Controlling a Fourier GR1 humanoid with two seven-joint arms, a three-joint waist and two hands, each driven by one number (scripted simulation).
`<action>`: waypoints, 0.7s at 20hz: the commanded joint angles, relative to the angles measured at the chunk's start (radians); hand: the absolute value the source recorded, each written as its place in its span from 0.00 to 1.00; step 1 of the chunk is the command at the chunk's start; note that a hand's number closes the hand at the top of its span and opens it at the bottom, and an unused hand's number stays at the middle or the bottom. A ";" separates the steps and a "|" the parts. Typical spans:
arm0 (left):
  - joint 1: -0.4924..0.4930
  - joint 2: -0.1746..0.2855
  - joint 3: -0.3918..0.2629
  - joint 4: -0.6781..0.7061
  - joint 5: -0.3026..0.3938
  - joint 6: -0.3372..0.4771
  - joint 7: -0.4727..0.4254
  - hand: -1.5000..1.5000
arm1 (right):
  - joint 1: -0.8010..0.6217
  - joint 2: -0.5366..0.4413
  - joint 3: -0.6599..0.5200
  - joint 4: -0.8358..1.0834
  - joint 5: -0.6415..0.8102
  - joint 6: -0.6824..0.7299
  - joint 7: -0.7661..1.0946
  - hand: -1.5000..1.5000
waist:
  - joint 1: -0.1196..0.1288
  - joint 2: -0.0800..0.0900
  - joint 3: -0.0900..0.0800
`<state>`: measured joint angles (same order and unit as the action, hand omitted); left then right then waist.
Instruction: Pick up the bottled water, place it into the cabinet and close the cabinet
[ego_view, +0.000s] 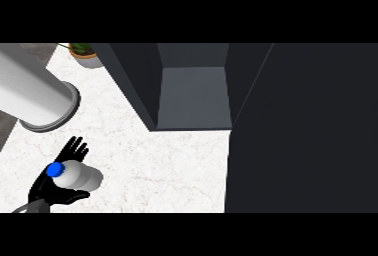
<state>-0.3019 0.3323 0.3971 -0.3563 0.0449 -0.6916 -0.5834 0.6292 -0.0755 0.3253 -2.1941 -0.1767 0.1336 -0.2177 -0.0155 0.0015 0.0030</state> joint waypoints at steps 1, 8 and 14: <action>-0.029 -0.029 -0.008 0.045 0.014 -0.157 -0.062 0.00 | -0.026 -0.001 -0.013 0.041 -0.004 0.008 -0.020 0.00 | -0.007 0.005 -0.007; -0.019 -0.061 -0.032 0.016 0.039 -0.214 -0.020 0.00 | -0.003 0.007 0.009 0.042 -0.004 0.004 -0.030 0.00 | -0.001 0.001 -0.005; -0.011 -0.111 -0.075 -0.025 0.020 -0.180 -0.046 1.00 | -0.029 -0.016 -0.016 0.039 -0.022 0.013 -0.003 0.00 | 0.002 0.003 -0.006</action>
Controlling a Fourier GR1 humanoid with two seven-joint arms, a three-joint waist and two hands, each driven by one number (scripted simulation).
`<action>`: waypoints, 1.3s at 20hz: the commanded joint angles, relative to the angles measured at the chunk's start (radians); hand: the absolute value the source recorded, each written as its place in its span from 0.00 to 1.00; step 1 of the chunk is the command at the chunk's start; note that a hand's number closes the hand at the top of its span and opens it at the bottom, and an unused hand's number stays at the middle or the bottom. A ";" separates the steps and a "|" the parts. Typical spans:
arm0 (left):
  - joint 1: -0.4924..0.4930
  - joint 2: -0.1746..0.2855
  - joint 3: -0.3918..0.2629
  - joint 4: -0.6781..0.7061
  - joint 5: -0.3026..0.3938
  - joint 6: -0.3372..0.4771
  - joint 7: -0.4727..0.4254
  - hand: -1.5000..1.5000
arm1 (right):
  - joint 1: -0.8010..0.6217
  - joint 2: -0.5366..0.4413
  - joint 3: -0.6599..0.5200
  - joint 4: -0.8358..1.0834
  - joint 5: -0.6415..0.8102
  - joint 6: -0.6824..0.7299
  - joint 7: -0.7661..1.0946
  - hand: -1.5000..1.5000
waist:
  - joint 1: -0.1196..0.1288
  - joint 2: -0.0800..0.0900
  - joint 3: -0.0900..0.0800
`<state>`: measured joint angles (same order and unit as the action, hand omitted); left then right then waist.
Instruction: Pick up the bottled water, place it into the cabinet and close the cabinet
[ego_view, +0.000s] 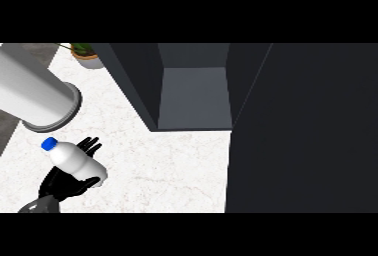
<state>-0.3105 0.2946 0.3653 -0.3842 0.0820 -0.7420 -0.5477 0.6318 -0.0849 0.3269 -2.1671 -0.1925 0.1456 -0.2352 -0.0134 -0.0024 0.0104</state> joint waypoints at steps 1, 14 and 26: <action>-0.019 -0.036 -0.032 0.015 -0.003 -0.160 -0.062 1.00 | 0.034 0.000 0.014 -0.001 0.008 0.003 -0.030 0.00 | -0.013 0.005 -0.013; 0.028 -0.161 0.010 -0.037 0.069 0.107 -0.152 1.00 | 0.008 -0.014 -0.022 0.031 -0.019 0.003 -0.028 0.00 | 0.002 0.004 -0.012; -0.020 -0.142 0.044 -0.044 0.169 0.102 -0.137 1.00 | -0.027 -0.010 0.009 -0.039 0.003 -0.060 0.064 0.00 | 0.005 0.003 -0.011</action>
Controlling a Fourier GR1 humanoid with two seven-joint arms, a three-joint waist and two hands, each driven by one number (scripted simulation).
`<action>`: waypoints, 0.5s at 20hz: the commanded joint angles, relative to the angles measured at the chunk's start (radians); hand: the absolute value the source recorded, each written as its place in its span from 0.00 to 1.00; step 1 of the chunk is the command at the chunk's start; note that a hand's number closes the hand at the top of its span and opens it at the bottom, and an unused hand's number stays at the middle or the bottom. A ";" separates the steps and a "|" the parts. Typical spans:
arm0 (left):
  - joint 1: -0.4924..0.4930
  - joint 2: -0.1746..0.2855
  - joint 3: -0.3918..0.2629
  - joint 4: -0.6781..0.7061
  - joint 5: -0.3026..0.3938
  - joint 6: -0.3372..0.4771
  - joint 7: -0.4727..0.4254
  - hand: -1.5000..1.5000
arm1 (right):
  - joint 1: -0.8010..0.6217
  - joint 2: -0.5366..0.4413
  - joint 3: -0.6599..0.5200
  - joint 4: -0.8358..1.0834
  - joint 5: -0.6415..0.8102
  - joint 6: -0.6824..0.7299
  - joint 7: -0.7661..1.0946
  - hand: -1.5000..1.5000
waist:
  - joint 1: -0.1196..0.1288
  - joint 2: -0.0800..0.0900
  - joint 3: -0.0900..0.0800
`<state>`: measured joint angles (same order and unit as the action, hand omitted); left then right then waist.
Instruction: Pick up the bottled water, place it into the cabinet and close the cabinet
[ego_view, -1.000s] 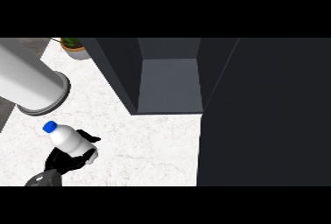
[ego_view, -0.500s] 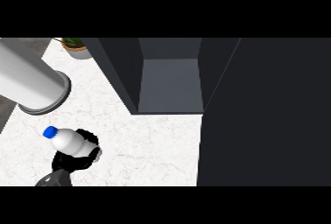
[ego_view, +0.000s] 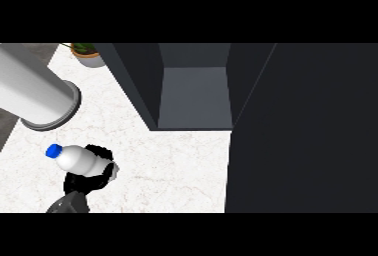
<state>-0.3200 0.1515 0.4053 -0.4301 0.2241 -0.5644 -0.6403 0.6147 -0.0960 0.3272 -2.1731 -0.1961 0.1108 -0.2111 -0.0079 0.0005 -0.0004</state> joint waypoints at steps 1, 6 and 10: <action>0.014 -0.037 0.000 -0.039 0.045 -0.056 -0.023 1.00 | -0.019 0.012 0.016 0.027 0.019 -0.011 -0.018 0.00 | 0.004 -0.002 0.000; 0.060 -0.033 -0.024 -0.169 0.100 -0.081 0.084 1.00 | 0.023 -0.045 -0.042 0.051 -0.052 0.049 -0.070 0.00 | 0.006 -0.003 0.001; 0.104 -0.103 -0.065 -0.417 0.170 0.024 0.285 1.00 | -0.026 0.010 0.045 0.053 0.048 -0.027 -0.040 0.00 | 0.013 -0.005 0.002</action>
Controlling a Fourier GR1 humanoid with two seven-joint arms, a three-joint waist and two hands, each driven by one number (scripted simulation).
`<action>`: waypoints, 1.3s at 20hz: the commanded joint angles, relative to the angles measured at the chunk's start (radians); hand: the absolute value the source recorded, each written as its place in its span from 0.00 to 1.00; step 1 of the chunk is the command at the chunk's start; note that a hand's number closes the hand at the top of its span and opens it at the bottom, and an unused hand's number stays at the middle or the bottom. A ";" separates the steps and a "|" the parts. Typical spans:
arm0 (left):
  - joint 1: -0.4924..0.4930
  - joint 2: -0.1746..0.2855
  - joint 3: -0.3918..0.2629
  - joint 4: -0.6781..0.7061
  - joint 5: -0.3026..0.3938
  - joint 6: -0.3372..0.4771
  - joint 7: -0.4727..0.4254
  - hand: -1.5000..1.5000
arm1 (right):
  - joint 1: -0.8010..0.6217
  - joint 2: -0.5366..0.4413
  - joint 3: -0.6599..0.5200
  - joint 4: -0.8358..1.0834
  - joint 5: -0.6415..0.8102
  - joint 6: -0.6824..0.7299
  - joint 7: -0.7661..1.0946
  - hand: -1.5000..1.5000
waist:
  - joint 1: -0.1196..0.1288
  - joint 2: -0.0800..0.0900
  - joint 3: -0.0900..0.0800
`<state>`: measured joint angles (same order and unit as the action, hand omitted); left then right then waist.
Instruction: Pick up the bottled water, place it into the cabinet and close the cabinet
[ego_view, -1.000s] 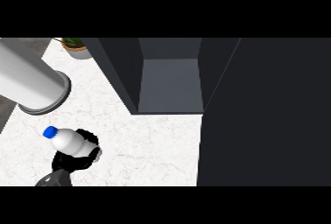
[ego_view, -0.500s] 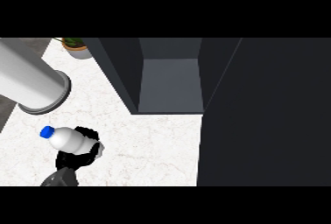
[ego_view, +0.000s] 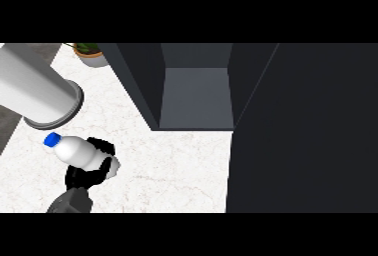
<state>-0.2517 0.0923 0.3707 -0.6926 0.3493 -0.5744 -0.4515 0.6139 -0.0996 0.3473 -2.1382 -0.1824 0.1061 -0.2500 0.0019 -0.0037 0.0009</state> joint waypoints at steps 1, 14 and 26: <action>0.062 -0.031 -0.054 -0.154 0.015 0.025 0.075 1.00 | -0.002 -0.004 0.035 -0.043 0.024 -0.020 0.022 0.00 | -0.001 0.001 0.000; 0.049 -0.092 -0.378 -0.623 0.115 0.441 0.287 1.00 | -0.046 0.015 0.037 0.045 -0.005 -0.031 -0.004 0.00 | -0.004 0.001 0.000; -0.204 -0.092 -0.607 -0.602 0.116 0.833 0.320 1.00 | -0.013 -0.023 0.051 -0.009 -0.021 -0.035 0.006 0.00 | -0.014 0.003 -0.001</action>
<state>-0.3713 0.0004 -0.1809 -1.2806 0.4599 0.1371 -0.1636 0.6018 -0.1241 0.3890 -2.1429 -0.2094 0.0824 -0.2428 -0.0105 -0.0010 0.0001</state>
